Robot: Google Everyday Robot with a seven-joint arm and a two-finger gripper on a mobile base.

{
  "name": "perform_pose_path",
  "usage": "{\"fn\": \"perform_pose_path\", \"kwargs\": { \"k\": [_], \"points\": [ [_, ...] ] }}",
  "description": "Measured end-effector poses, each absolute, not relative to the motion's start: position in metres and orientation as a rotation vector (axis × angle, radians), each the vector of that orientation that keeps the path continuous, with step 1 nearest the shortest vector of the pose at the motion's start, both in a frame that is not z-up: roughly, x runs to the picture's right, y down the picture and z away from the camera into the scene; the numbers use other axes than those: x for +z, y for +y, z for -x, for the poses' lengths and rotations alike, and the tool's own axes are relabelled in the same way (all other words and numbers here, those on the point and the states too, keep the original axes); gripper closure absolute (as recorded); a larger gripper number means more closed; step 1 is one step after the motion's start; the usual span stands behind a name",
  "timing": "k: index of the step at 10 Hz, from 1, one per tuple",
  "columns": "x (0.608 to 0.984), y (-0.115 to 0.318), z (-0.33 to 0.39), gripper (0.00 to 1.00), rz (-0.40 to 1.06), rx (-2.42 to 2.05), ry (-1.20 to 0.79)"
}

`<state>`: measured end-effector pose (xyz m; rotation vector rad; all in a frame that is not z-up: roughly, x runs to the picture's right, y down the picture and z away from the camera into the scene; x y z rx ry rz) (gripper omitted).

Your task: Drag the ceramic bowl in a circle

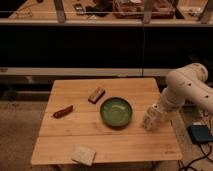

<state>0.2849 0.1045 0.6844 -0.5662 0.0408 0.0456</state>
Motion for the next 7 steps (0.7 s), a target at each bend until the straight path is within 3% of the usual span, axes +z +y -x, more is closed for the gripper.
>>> {"fn": "perform_pose_path", "kwargs": {
  "k": [5, 7],
  "points": [
    [0.685, 0.103, -0.285, 0.35, 0.558, 0.049, 0.037],
    [0.685, 0.082, -0.285, 0.35, 0.495, 0.001, 0.026]
  ]
}}
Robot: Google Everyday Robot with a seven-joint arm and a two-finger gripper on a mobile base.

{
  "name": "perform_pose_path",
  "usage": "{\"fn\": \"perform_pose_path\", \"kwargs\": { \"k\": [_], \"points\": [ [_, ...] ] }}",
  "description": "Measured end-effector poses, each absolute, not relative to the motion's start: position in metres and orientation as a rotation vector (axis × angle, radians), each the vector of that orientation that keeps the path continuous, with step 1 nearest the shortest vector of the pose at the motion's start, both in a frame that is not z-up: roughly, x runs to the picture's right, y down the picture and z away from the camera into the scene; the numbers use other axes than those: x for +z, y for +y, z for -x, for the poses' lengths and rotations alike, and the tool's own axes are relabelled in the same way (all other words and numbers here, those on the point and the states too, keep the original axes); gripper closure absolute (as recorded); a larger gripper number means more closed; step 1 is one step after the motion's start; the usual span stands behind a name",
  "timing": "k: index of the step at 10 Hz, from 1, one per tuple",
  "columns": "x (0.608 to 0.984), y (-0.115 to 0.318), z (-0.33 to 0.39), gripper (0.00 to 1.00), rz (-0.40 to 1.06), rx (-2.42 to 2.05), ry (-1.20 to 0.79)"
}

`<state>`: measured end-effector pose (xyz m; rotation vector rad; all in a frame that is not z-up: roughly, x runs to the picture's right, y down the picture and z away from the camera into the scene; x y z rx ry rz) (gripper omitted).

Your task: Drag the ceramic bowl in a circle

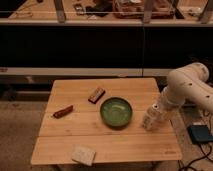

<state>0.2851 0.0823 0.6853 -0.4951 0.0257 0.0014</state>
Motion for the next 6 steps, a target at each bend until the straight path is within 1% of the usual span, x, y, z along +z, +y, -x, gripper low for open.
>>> {"fn": "perform_pose_path", "kwargs": {
  "k": [1, 3, 4, 6],
  "points": [
    [0.681, 0.059, -0.283, 0.35, 0.433, -0.059, 0.018],
    [0.655, 0.012, -0.255, 0.35, 0.315, -0.239, -0.02],
    [0.639, 0.0, -0.228, 0.35, 0.275, -0.345, -0.07],
    [0.626, -0.004, -0.193, 0.35, 0.211, -0.523, -0.169]
  ]
}}
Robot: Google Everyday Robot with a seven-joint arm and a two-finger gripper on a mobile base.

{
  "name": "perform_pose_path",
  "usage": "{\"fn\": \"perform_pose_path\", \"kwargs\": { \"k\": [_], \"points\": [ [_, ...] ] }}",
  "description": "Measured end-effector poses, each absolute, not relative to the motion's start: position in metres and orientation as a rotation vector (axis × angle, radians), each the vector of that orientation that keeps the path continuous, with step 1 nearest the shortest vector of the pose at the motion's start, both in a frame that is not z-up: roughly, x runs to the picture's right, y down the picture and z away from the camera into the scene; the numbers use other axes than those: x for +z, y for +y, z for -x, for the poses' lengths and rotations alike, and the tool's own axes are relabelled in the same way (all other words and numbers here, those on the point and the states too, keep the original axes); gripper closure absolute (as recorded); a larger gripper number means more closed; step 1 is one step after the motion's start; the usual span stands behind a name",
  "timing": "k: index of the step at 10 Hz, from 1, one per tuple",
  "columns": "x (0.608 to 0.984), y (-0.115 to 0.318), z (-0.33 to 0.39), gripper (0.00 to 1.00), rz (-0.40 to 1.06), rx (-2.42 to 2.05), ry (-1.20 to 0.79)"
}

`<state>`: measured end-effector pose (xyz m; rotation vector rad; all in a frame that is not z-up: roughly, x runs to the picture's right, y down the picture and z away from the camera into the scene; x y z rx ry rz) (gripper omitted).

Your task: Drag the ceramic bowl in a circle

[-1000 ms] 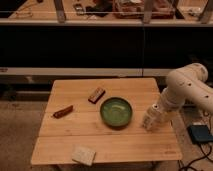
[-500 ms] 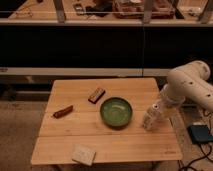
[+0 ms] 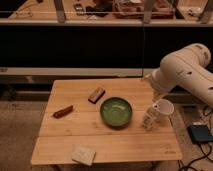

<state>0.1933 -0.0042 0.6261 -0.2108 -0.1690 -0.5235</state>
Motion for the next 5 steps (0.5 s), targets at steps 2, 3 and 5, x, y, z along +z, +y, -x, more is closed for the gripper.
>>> {"fn": "perform_pose_path", "kwargs": {
  "k": [2, 3, 5],
  "points": [
    [0.618, -0.007, -0.165, 0.35, 0.158, -0.644, -0.242],
    [0.616, -0.007, -0.158, 0.35, 0.14, -0.68, -0.261],
    [0.615, -0.008, -0.156, 0.35, 0.135, -0.69, -0.266]
  ]
}}
